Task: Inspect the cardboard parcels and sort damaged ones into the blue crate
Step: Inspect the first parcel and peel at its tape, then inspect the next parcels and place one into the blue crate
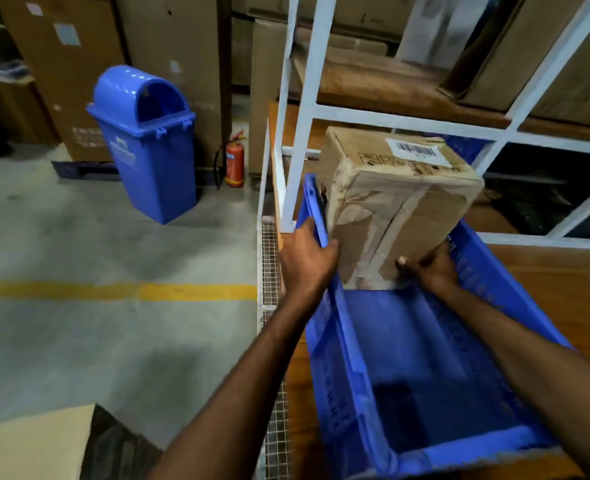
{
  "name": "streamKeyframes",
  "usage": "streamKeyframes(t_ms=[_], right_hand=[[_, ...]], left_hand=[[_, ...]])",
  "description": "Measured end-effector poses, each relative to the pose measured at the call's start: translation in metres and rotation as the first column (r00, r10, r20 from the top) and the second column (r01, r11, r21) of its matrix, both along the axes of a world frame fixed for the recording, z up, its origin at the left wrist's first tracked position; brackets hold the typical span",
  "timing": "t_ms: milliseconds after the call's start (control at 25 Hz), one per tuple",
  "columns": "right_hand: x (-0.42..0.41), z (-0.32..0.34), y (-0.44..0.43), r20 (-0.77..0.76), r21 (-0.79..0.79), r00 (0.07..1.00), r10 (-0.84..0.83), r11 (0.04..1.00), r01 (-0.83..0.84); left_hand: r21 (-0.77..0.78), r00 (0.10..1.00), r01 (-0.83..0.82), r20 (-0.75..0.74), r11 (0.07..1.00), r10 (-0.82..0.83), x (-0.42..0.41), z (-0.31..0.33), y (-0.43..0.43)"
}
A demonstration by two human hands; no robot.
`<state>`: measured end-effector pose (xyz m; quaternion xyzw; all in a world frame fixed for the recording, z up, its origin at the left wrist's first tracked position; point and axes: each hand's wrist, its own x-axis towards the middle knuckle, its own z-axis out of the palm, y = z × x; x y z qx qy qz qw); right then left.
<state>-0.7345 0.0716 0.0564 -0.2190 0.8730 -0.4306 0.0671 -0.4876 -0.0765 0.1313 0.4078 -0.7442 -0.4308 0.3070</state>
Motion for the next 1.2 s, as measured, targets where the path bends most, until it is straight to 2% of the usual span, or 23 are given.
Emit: streamKeyframes(t_ms=[120,240,320,480,560,680,760,880,1000,1120,1200], right_hand=[[0.016,0.023,-0.006,0.008,0.06,0.999,0.035,0.998,-0.036],[0.016,0.03,-0.005,-0.041,0.096,0.995,0.096,0.991,-0.091],[0.009,0.026,-0.001,-0.053,0.131,0.995,0.088,0.988,-0.08],[0.025,0.05,0.006,0.019,0.23,0.995,0.102,0.968,-0.103],[0.032,0.056,0.01,0.072,0.214,0.996,0.057,0.974,-0.071],[0.06,0.072,0.022,0.185,0.153,0.97,-0.158,0.98,0.13],[0.081,0.085,0.029,0.2,0.053,0.968,-0.15,0.988,0.142],[0.13,0.111,0.046,0.035,-0.006,0.997,0.065,0.998,-0.065],[0.188,0.13,0.062,-0.128,0.027,0.943,0.308,0.951,-0.307],[0.249,0.147,0.079,-0.242,-0.126,0.892,0.381,0.9,-0.418],[0.289,0.148,0.084,-0.258,-0.187,0.866,0.428,0.857,-0.479]], left_hand=[[0.07,0.991,-0.085,-0.094,0.994,0.092,0.0,0.003,0.017],[0.129,0.978,-0.162,-0.114,0.978,0.177,0.0,0.007,0.028],[0.129,0.981,-0.151,-0.102,0.98,0.165,0.002,0.01,0.028],[0.095,0.997,-0.066,-0.033,0.993,0.069,0.005,0.009,0.014],[0.062,1.0,-0.01,-0.019,0.998,0.011,0.005,0.007,0.008],[0.074,0.994,0.093,-0.069,0.993,-0.088,0.014,0.011,0.015],[0.089,0.991,0.084,-0.111,0.992,-0.074,0.03,0.015,0.026],[0.091,0.976,0.022,-0.22,0.996,-0.001,0.07,0.023,0.056],[0.032,0.956,-0.02,-0.291,0.999,0.028,0.125,0.032,0.098],[-0.007,0.945,-0.086,-0.319,0.996,0.079,0.182,0.027,0.133],[-0.014,0.93,-0.147,-0.343,0.989,0.133,0.221,0.018,0.142]])
